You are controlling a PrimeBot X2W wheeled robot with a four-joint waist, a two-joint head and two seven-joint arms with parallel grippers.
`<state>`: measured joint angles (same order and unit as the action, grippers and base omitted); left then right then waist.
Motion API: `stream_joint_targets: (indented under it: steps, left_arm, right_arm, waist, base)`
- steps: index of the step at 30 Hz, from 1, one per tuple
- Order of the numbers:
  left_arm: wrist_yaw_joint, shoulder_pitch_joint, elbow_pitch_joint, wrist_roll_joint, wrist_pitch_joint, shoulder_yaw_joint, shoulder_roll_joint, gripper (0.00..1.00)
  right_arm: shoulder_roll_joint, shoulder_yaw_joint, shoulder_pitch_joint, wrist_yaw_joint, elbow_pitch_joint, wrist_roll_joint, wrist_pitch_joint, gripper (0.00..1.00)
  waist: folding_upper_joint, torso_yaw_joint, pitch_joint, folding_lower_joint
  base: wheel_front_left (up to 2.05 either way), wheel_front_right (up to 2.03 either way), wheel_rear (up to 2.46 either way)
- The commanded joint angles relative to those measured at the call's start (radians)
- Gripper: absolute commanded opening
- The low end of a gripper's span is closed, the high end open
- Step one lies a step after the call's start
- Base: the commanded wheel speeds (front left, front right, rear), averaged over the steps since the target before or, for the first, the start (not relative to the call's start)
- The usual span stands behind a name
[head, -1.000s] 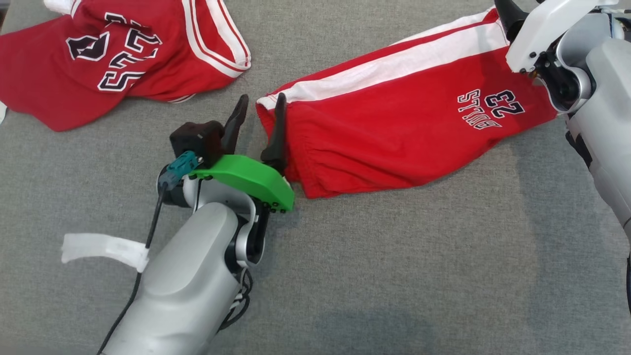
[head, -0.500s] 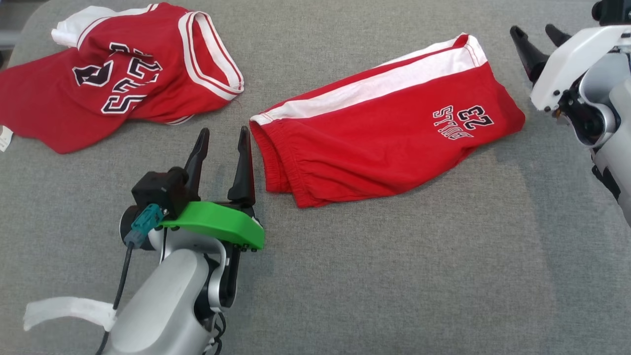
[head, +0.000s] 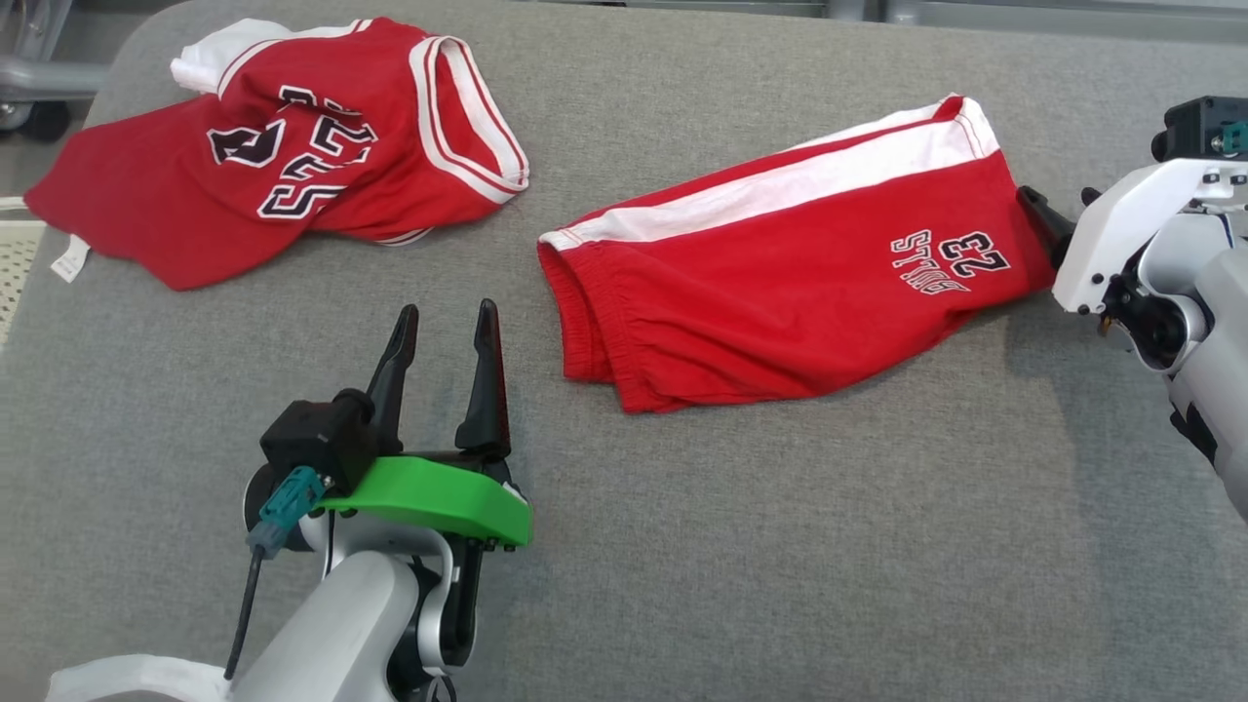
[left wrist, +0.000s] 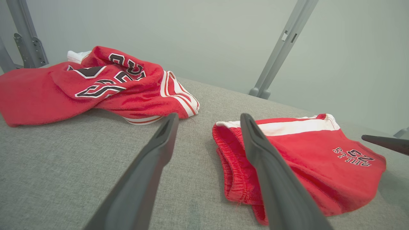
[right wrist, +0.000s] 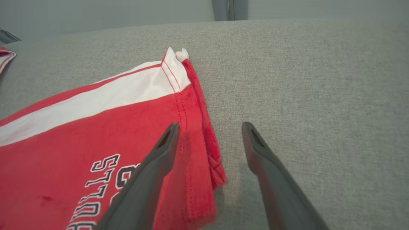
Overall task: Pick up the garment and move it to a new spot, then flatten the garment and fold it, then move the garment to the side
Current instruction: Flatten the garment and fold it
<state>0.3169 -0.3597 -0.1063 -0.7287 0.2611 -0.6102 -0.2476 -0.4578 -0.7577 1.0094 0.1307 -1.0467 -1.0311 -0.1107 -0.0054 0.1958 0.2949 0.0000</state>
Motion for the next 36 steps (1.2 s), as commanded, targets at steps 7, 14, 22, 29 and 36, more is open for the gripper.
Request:
stream_joint_targets:
  steps: [7, 14, 22, 29, 36]
  left_arm:
    - [0.01, 0.029, 0.026, 0.009, 0.004, 0.006, -0.009, 1.0]
    - [0.009, 0.037, 0.031, 0.006, 0.003, 0.007, -0.011, 1.0]
    - [0.01, 0.038, 0.029, 0.004, 0.004, 0.011, -0.009, 1.0]
    - [0.013, 0.048, 0.025, 0.003, 0.004, 0.016, -0.016, 1.0]
    - [0.017, 0.063, 0.028, 0.001, 0.001, 0.018, -0.027, 1.0]
  right_arm:
    - [0.022, 0.011, -0.011, 0.0, -0.098, -0.028, 0.014, 1.0]
    - [0.044, 0.011, 0.014, 0.0, -0.172, -0.036, -0.013, 1.0]
    - [0.067, 0.014, 0.021, 0.0, -0.21, -0.044, -0.042, 0.42]
    - [0.079, 0.03, 0.009, 0.0, -0.221, -0.067, -0.029, 0.0]
    - [0.081, 0.051, -0.024, 0.0, -0.148, -0.114, -0.002, 0.0]
  waist:
    - [0.0054, 0.073, 0.0, 0.0]
    - [0.0054, 0.099, 0.009, 0.0]
    - [0.0054, 0.105, 0.009, 0.0]
    - [0.0054, 0.079, -0.006, 0.0]
    - [0.0054, 0.019, -0.044, 0.0]
  base:
    - [0.0, 0.0, 0.0]
    - [0.0, 0.0, 0.0]
    - [0.0, 0.0, 0.0]
    - [0.0, 0.0, 0.0]
    - [0.0, 0.0, 0.0]
